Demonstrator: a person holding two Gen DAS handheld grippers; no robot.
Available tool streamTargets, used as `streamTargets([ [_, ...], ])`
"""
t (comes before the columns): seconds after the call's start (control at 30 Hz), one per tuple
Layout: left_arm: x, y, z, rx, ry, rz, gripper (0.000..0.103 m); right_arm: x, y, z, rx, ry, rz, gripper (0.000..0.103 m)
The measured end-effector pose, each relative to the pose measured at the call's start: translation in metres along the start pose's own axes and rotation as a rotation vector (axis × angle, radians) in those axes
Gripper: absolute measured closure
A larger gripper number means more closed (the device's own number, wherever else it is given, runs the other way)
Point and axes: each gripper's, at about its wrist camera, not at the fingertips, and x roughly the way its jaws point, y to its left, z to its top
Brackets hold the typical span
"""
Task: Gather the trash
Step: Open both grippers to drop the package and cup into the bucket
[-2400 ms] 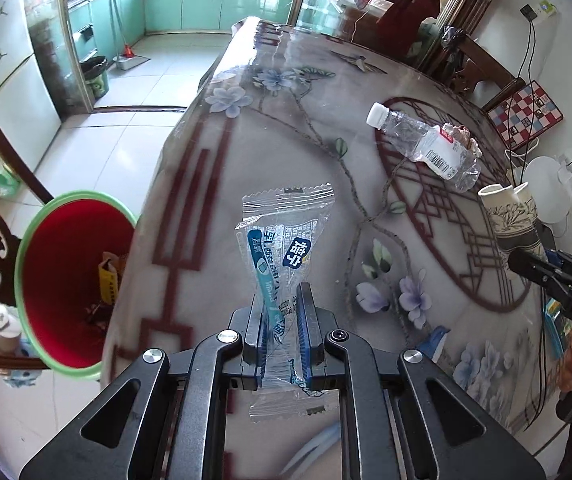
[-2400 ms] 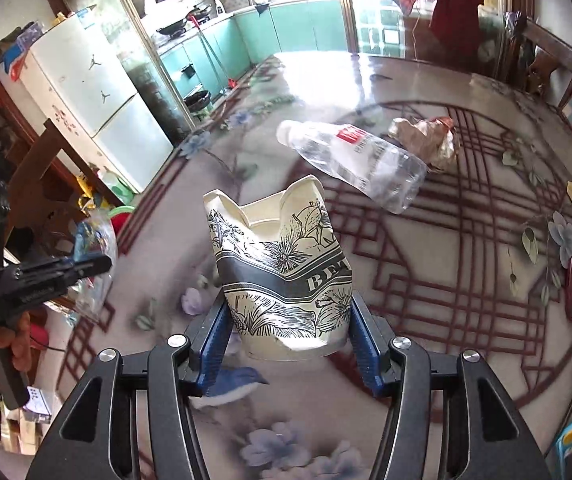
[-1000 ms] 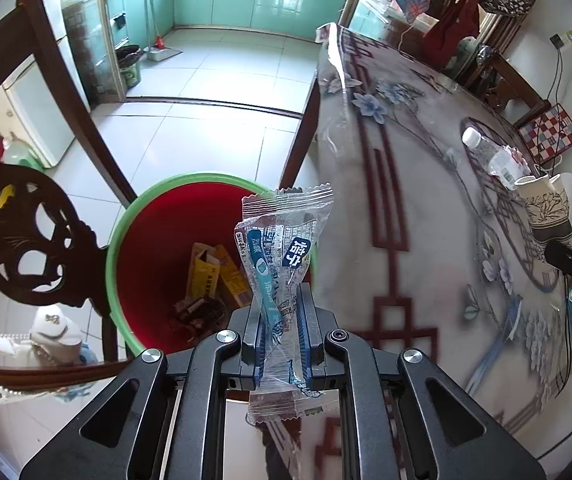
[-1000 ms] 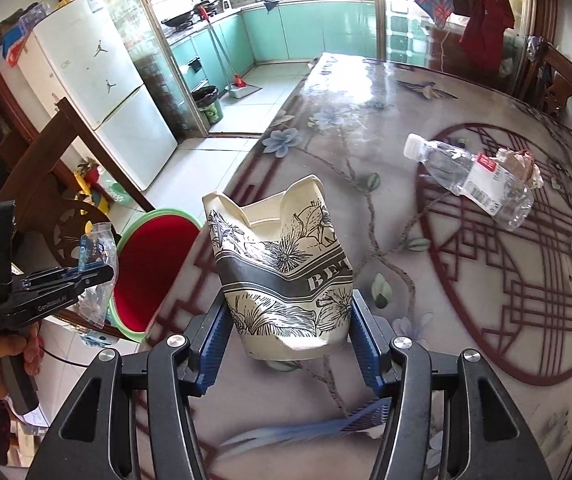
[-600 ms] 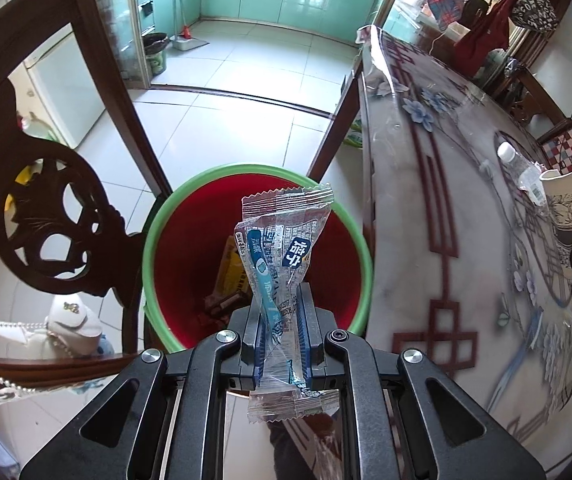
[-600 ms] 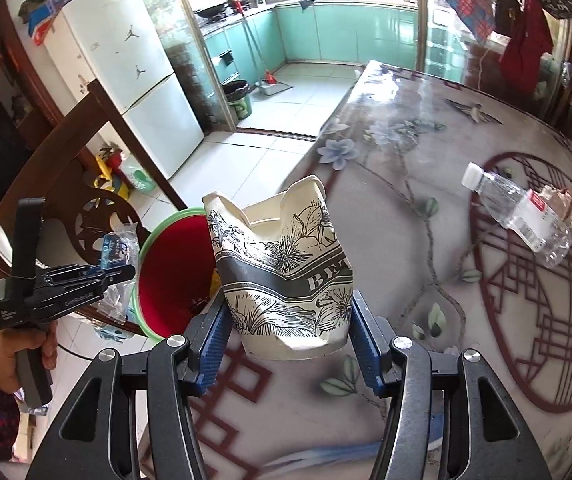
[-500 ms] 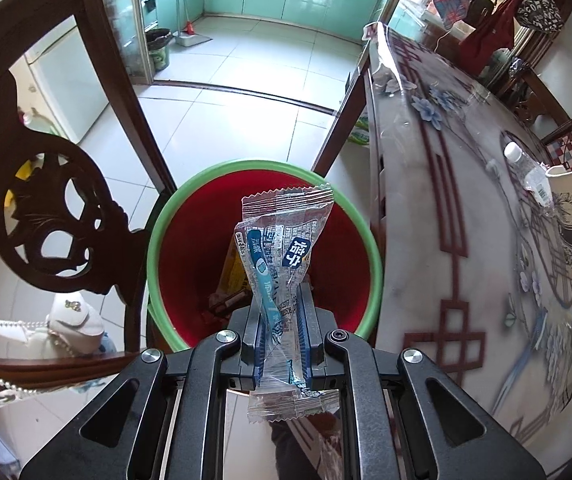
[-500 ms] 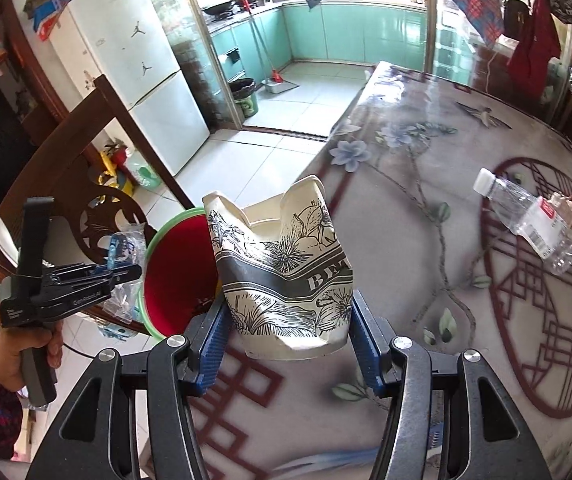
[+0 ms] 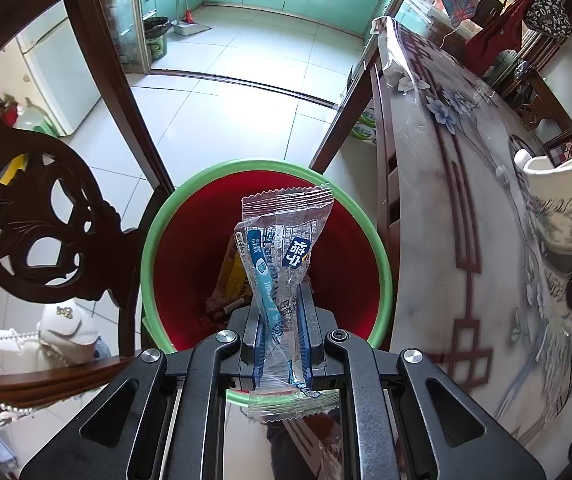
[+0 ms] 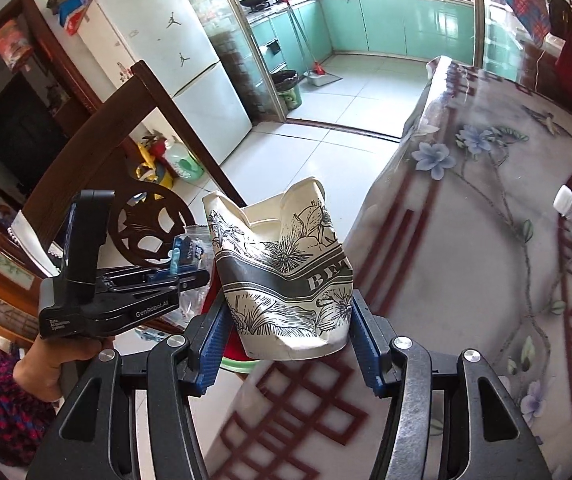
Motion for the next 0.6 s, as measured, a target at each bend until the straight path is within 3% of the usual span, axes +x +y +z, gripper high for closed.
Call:
streamTargets([
  [0.1, 0.000, 0.002, 0.004, -0.013, -0.001, -0.006, 0.090, 0.005, 0.000, -0.004, 0.003, 0.013, 0.006, 0.049],
  [0.2, 0.002, 0.003, 0.008, -0.016, 0.006, -0.009, 0.076, 0.010, 0.001, -0.005, 0.014, 0.029, 0.015, 0.049],
  [0.33, -0.010, 0.007, 0.008, -0.048, -0.056, 0.021, 0.030, 0.015, 0.003, -0.005, 0.012, 0.037, 0.017, 0.048],
  [0.6, -0.040, 0.022, -0.001, -0.107, -0.140, 0.073, 0.025, 0.029, 0.020, 0.002, -0.039, 0.044, 0.037, 0.048],
])
